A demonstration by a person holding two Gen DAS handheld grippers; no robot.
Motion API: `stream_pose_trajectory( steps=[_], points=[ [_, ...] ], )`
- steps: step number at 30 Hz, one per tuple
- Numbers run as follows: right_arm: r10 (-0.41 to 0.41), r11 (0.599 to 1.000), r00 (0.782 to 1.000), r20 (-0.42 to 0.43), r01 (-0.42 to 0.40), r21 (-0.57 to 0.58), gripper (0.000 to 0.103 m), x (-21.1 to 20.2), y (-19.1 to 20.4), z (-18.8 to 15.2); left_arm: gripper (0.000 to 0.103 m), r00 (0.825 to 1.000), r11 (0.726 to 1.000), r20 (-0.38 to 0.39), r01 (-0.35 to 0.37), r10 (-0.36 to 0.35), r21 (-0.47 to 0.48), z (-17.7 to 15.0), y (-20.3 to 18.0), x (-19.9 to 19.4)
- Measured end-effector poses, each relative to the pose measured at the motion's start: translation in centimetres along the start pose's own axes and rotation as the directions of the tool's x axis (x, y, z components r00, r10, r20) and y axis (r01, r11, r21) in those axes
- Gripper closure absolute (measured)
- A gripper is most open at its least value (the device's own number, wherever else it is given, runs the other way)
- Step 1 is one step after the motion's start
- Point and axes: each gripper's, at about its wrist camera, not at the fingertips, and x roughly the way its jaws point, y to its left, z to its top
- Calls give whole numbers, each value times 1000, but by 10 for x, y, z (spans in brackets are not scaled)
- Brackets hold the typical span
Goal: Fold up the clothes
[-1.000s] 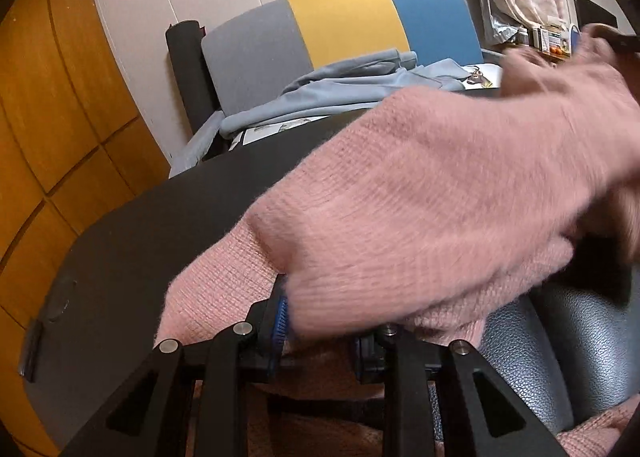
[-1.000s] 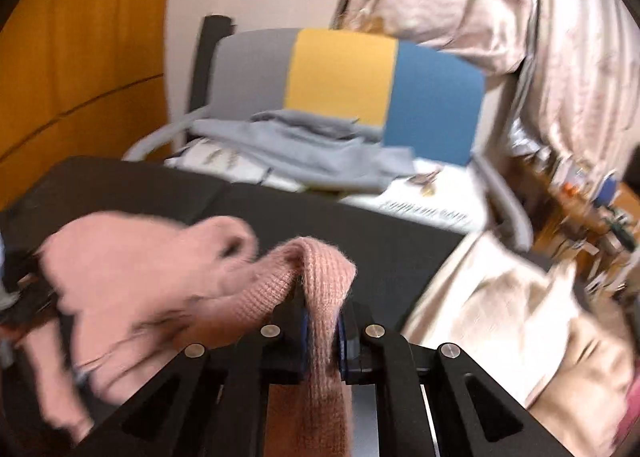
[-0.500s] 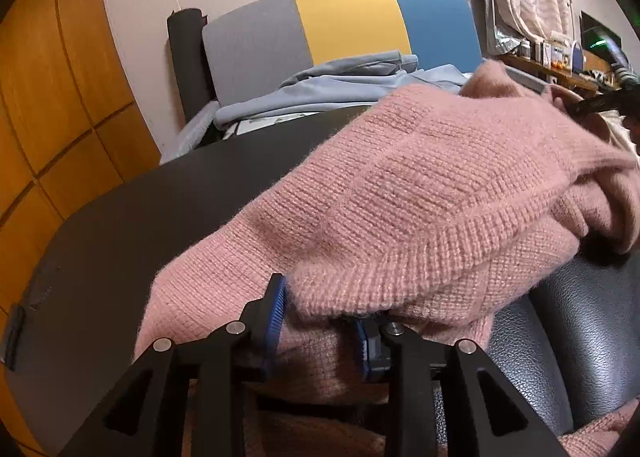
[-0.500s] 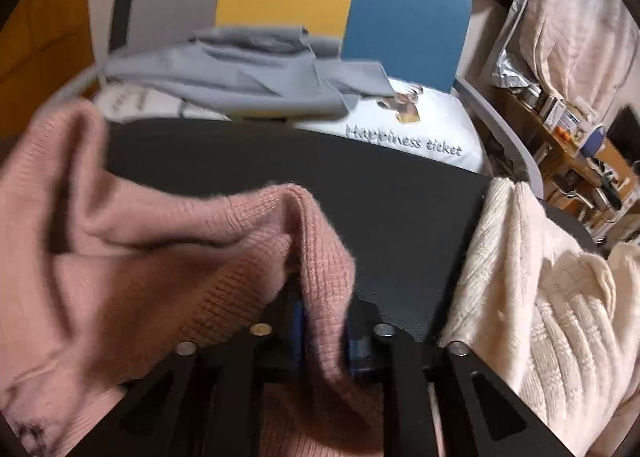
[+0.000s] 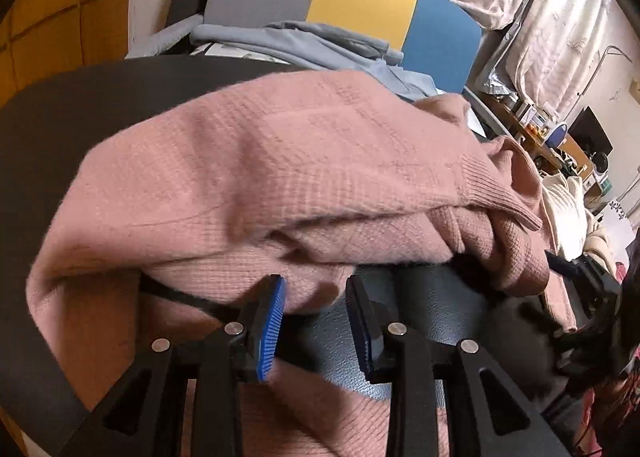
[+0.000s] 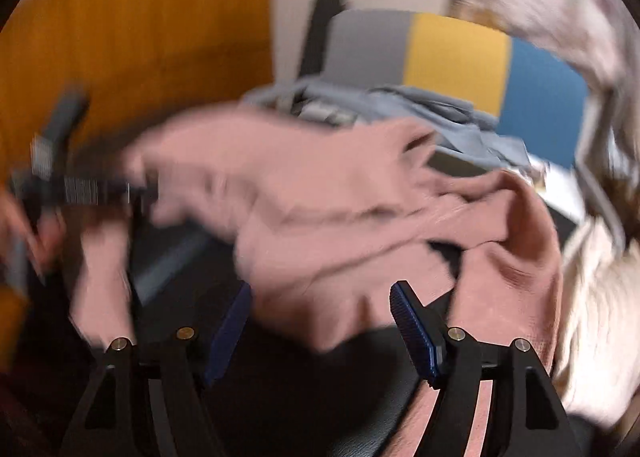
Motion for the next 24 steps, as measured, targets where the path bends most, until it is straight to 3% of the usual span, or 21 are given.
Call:
stream_pose_trajectory(
  steps=[3, 6, 7, 8, 10, 13, 15, 20, 24],
  points=[
    [-87, 984, 995, -43, 79, -157, 30, 24, 27, -9, 72, 998, 998, 2, -58, 58, -13, 9, -3, 12],
    [-84, 986, 995, -49, 76, -149, 35, 38, 24, -3, 71, 996, 996, 5, -87, 87, -38, 17, -4, 22],
    [-70, 992, 996, -57, 64, -106, 57, 42, 18, 2, 72, 997, 996, 8, -77, 78, -52, 20, -3, 25],
    [-55, 997, 996, -64, 52, -62, 66, 45, 11, 7, 72, 998, 996, 12, -58, 59, -65, 25, -1, 28],
    [-26, 999, 997, -76, 28, 26, 75, 53, -2, 17, 95, 999, 995, 8, -40, 40, -93, 34, 6, 33],
    [93, 968, 995, -47, -79, 240, 82, 52, -30, 28, 100, 999, 992, 35, -2, 6, -123, 45, 15, 25],
    [191, 907, 981, 19, -184, 379, 83, 41, -49, 36, 103, 996, 998, 88, 1, 5, -69, 56, 12, 11],
    [371, 765, 907, 201, -421, 488, 89, -3, -65, 62, 103, 983, 998, 185, 6, -18, 66, 76, -4, -32],
    [482, 613, 807, 341, -589, 527, 89, -28, -72, 79, 103, 982, 996, 186, 18, -34, 86, 79, -2, -41]
  ],
)
